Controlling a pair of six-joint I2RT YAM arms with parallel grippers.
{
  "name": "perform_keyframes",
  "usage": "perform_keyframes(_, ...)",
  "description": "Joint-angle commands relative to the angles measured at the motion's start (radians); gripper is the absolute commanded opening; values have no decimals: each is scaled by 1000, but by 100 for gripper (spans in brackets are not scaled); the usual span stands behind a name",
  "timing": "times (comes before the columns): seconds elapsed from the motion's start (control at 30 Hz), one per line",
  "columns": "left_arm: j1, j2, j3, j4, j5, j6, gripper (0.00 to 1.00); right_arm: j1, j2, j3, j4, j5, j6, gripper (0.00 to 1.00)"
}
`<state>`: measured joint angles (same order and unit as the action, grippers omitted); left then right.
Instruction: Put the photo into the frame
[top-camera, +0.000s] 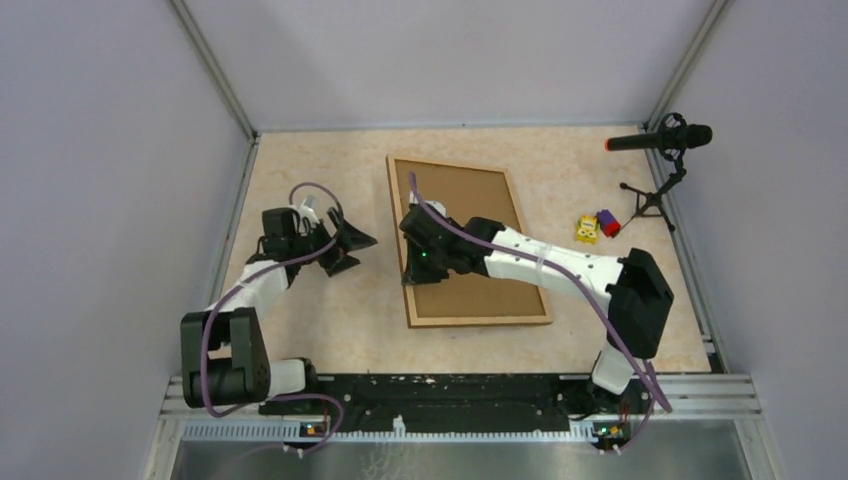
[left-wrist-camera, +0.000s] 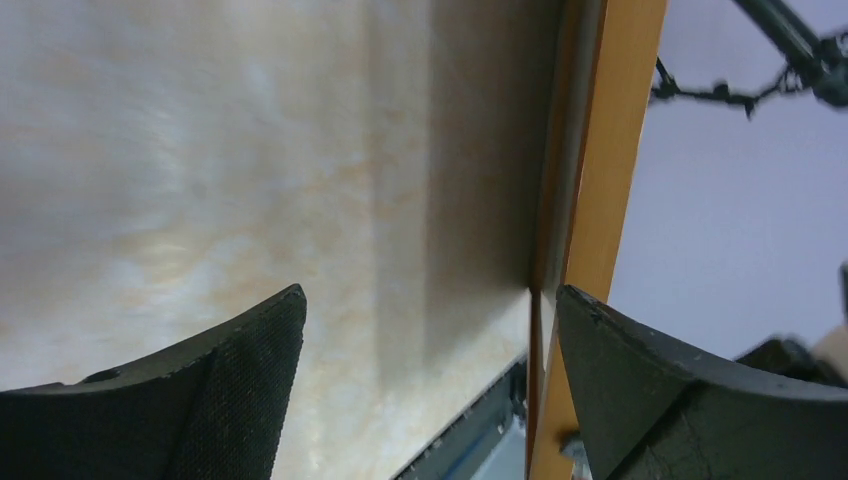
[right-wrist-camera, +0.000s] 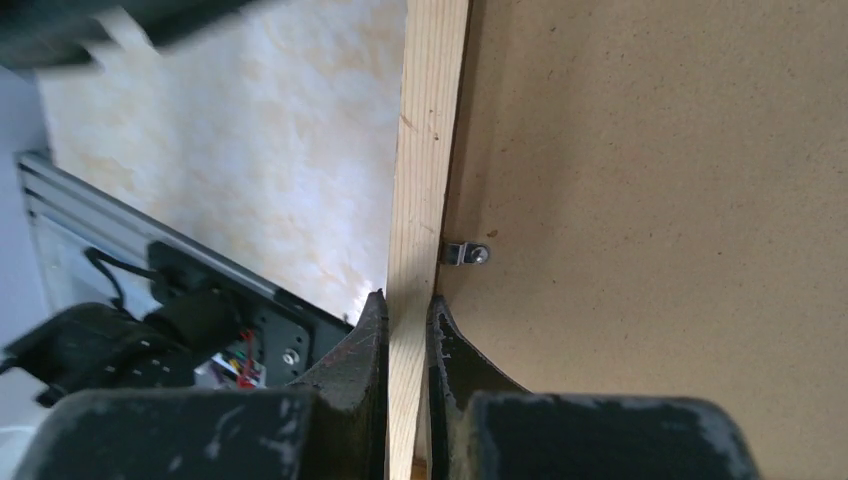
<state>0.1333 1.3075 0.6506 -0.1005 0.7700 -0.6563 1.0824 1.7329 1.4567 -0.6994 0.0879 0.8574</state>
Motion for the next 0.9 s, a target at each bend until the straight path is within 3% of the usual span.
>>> perform_keyframes(0.0, -144, -8, -20, 170, 115, -109, 98, -40, -71, -9, 244, -63, -91, 0)
perform_keyframes(0.13, -277, 28, -2, 220, 27, -220, 92, -42, -95, -12, 259, -71, -136, 0)
perform_keyframes(0.3, -352, 20, 15, 215, -128, -284, 83, -42, -114, -39, 267, -66, -177, 0)
perform_keyframes(0.43, -377, 58, 52, 163, -160, -312, 73, -42, -142, -69, 284, -34, -204, 0)
perform_keyframes(0.77, -380, 81, 138, 72, -201, -284, 30, -42, -184, -154, 375, 17, -298, 0)
perform_keyframes(0.8, -380, 81, 149, 60, -205, -275, 26, -42, -193, -158, 377, 31, -310, 1)
perform_keyframes(0.87, -378, 80, 171, 30, -216, -254, 14, -41, -210, -162, 377, 44, -354, 26)
